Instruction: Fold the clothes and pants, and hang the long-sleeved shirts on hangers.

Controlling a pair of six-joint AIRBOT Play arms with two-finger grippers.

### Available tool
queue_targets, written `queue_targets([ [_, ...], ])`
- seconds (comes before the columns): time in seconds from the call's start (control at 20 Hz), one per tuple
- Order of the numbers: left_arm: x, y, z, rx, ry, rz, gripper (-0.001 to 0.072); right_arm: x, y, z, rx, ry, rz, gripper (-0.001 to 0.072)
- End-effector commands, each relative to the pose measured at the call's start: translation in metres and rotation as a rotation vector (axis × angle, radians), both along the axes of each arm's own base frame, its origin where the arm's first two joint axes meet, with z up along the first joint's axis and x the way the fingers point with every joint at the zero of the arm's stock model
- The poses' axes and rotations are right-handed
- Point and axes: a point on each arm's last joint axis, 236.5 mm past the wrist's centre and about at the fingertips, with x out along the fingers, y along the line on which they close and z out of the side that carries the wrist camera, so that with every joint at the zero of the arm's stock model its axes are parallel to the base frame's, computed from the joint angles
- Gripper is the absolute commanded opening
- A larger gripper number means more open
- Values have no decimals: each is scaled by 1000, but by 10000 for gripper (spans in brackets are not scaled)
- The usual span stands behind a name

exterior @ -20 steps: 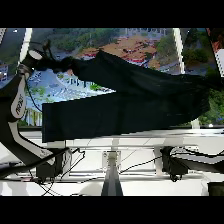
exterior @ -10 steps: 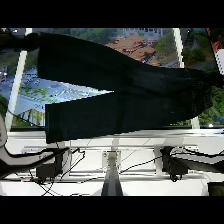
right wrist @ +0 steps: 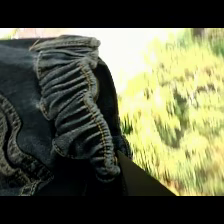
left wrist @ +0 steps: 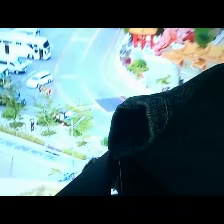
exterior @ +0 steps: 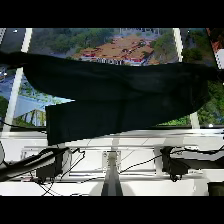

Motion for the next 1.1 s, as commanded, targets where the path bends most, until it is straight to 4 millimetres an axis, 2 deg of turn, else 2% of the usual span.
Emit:
queue_targets([
  [0.0,16,15,-45,2,7,92,22,51,-4,-8,-93,-130,-8,62],
  [0.1,35,20,-66,-17,-15,139,22,83,-2,-3,-161,-232,-11,62],
  [0.15,43,22,-74,-23,-29,157,23,99,-2,5,-203,-300,-18,62],
  [0.2,52,25,-80,-32,-47,178,23,112,-2,15,-243,-366,-26,93],
  [0.3,67,28,-91,-57,-79,227,22,132,-2,35,-310,-483,-43,510],
  [0.35,73,29,-97,-72,-90,251,23,137,0,39,-324,-507,-45,571],
  [0.4,77,28,-104,-92,-90,268,23,137,0,37,-322,-505,-44,571],
  [0.5,83,26,-121,-112,-79,273,24,133,-2,29,-306,-472,-41,571],
  [0.55,86,26,-131,-112,-71,274,117,129,-3,24,-294,-446,-37,571],
  [0.6,87,26,-140,-114,-57,276,375,124,-4,16,-277,-414,-34,572],
  [0.65,84,26,-148,-116,-36,276,691,118,-6,8,-257,-377,-34,572],
  [0.85,71,35,-151,-118,11,300,691,78,-33,-24,-166,-223,-79,571],
  [0.95,46,47,-161,-116,111,327,690,56,-47,-36,-127,-157,-106,571],
  [1.05,8,60,-171,-128,253,366,689,32,-63,-47,-87,-95,-140,570],
])
